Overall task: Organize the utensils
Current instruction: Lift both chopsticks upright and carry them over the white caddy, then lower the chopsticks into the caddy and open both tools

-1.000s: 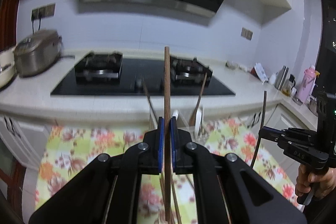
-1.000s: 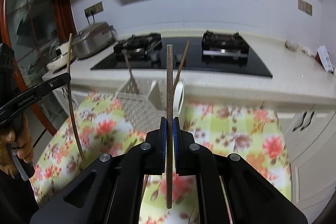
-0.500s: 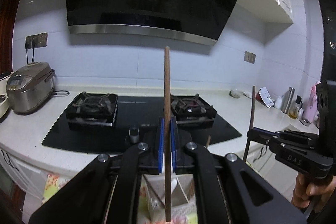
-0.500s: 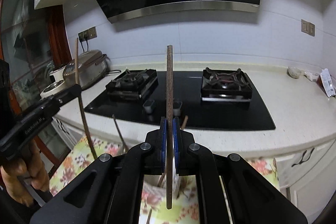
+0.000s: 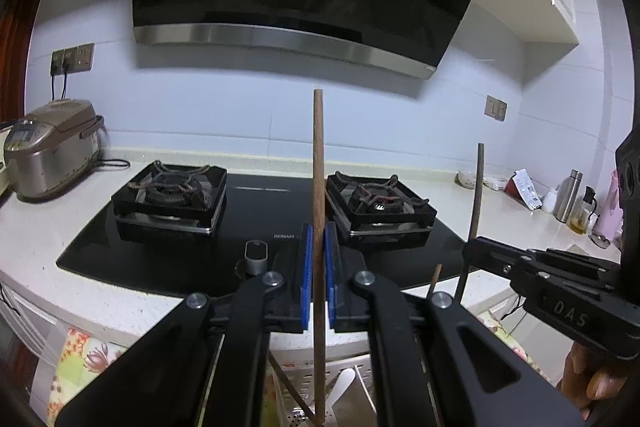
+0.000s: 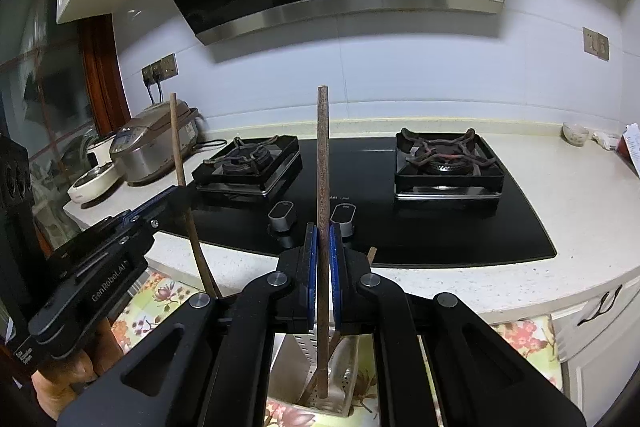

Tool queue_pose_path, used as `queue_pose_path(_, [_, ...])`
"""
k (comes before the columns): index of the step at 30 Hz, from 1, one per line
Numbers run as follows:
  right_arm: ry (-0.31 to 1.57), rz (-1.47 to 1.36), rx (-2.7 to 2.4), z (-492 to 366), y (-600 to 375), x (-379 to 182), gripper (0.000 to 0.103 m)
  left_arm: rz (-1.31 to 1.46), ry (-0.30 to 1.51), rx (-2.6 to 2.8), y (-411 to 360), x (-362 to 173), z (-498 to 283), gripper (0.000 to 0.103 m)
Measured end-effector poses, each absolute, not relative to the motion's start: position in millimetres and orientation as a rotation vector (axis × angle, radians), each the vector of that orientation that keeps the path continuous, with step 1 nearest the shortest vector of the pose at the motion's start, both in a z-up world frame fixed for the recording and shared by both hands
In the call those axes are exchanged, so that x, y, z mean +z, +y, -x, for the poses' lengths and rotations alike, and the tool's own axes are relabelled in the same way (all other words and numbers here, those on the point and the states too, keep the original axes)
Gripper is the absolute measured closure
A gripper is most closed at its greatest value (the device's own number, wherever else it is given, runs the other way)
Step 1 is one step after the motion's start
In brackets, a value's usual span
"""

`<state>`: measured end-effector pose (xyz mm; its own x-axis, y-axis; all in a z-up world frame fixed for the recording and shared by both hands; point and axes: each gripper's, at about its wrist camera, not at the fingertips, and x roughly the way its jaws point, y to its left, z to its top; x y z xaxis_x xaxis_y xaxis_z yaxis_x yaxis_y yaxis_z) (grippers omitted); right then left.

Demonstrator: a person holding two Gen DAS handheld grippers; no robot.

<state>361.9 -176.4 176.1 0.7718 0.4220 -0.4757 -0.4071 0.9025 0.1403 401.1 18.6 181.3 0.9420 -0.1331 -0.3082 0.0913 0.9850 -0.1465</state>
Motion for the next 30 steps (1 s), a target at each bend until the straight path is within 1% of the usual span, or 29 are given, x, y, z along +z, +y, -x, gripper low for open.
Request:
queue_pose_path(7, [0.56,-0.022,0.463,-365.5,-167.8,147.0,0.096,0.13,0.358,-0.109,18.2,152.1,-404.3,0.097])
queue_pose_path(13, [0.615,-0.014,0.454,-369.8,-163.9,126.0,0.095,0.136,0.426,-0.106,20.0,127.4,-408.3,0.096])
queue_pose_path(15, [0.617,-0.017,0.446,-369.1,-165.7,123.5,0.093,0.132,0.435,-0.101,21.5,123.6,-407.5,0.086])
queue_pose_path(16, [0.619,-0.016,0.442,-369.1,-166.5,123.7,0.092,0.135,0.436,-0.101,22.4,123.0,-406.5,0.077])
queue_pose_path(18, [0.614,-0.016,0.427,-366.9,-170.2,126.2,0.084,0.137,0.43,-0.101,25.1,124.2,-402.4,0.076])
queue_pose_path(19, [0.607,-0.017,0.419,-365.2,-172.4,128.5,0.07,0.137,0.425,-0.102,26.1,125.8,-399.7,0.076])
queue_pose_path(20, [0.592,-0.015,0.406,-361.8,-175.6,131.1,0.05,0.138,0.419,-0.104,27.6,128.1,-395.5,0.073])
queue_pose_path(21, [0.579,-0.011,0.394,-358.8,-178.1,133.9,0.042,0.142,0.41,-0.107,29.5,130.6,-390.8,0.072])
queue_pose_path(22, [0.55,-0.001,0.384,-352.0,-182.5,137.3,0.038,0.148,0.401,-0.109,31.7,133.3,-385.4,0.071])
queue_pose_path(24, [0.522,0.008,0.36,-339.3,-190.5,141.2,0.034,0.159,0.378,-0.104,37.7,139.5,-368.8,0.068])
queue_pose_path(26, [0.491,0.005,0.334,-319.2,-202.6,142.1,0.018,0.18,0.356,-0.097,45.5,143.0,-347.1,0.051])
queue_pose_path(29, [0.484,-0.003,0.317,-290.2,-218.3,131.0,0.018,0.196,0.365,-0.087,53.1,138.9,-312.6,0.039])
queue_pose_path(30, [0.501,-0.006,0.312,-278.4,-223.1,119.7,0.018,0.202,0.381,-0.09,54.5,134.1,-302.1,0.037])
